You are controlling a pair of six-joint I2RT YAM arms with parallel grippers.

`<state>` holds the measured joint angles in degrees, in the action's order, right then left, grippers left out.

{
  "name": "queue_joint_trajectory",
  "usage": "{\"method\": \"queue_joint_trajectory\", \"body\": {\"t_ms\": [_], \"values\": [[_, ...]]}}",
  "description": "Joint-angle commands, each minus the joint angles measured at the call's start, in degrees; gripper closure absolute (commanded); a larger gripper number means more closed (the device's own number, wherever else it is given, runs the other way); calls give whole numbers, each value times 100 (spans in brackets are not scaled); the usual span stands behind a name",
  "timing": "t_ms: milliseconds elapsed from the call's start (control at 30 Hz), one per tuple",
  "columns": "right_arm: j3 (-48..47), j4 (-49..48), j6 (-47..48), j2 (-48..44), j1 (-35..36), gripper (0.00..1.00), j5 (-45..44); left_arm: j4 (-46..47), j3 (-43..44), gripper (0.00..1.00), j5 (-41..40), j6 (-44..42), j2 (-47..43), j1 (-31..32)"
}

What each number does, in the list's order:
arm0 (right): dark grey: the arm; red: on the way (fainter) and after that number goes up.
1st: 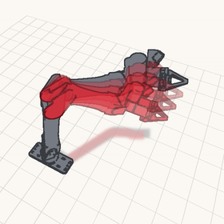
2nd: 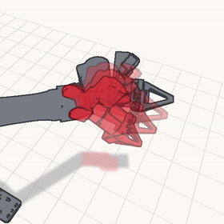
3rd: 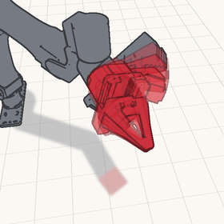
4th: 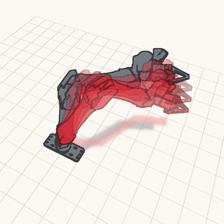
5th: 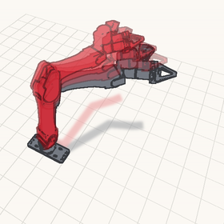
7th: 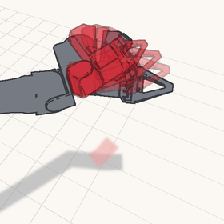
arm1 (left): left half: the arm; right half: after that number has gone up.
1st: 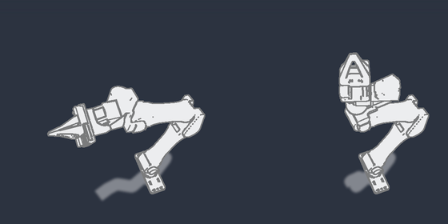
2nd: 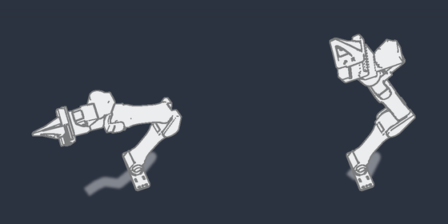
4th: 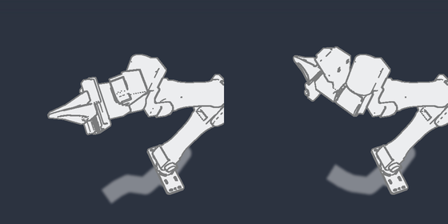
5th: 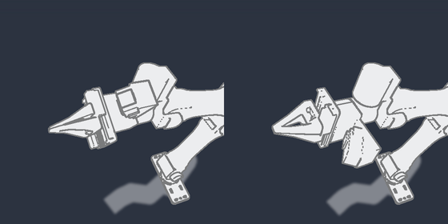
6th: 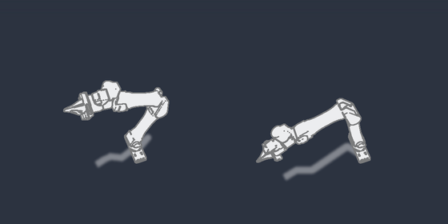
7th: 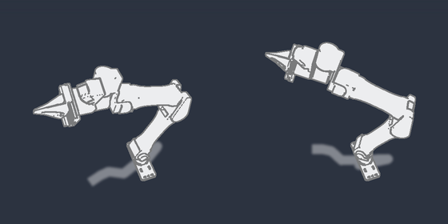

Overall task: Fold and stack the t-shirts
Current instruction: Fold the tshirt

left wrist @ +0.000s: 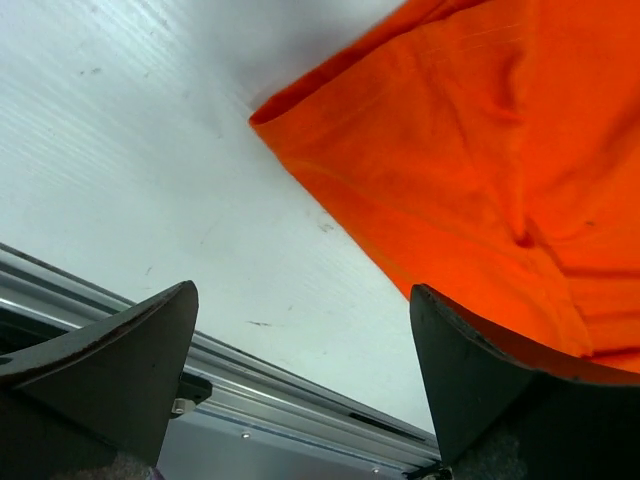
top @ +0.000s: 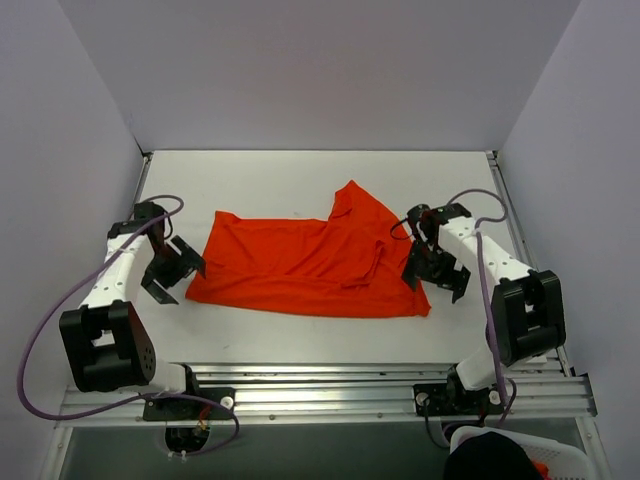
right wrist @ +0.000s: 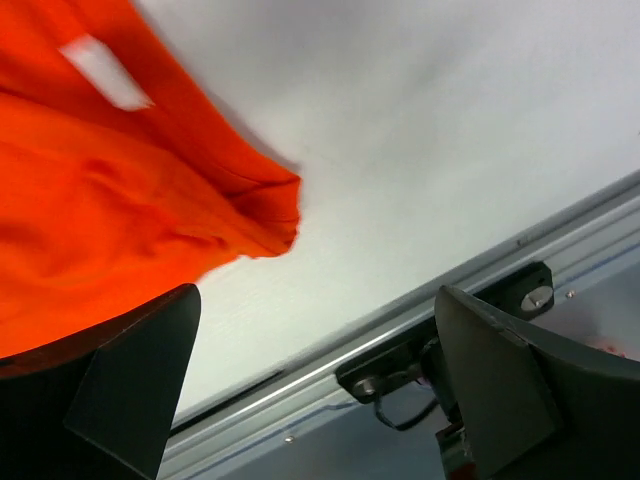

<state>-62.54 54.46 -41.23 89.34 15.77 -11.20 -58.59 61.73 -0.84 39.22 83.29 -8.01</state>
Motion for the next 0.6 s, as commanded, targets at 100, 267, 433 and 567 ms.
{"method": "queue_joint_trajectory", "body": {"t_ms": [100, 267, 433, 567], "values": [[-2405, 839, 9, 642, -39, 0, -515, -400, 1445, 4, 84, 59, 12, -34], [-4640, 698, 624, 2120, -39, 0, -111, 724, 2236, 5, 997, -177, 1124, -43], [-7484, 584, 1213, 4203, -153, 0, 730, 832, 4157, 9, 1605, -503, 2726, -25], [-8336, -115, 1232, 5302, -337, 0, 1538, 805, 5198, 9, 1806, -828, 3841, -34]]}}
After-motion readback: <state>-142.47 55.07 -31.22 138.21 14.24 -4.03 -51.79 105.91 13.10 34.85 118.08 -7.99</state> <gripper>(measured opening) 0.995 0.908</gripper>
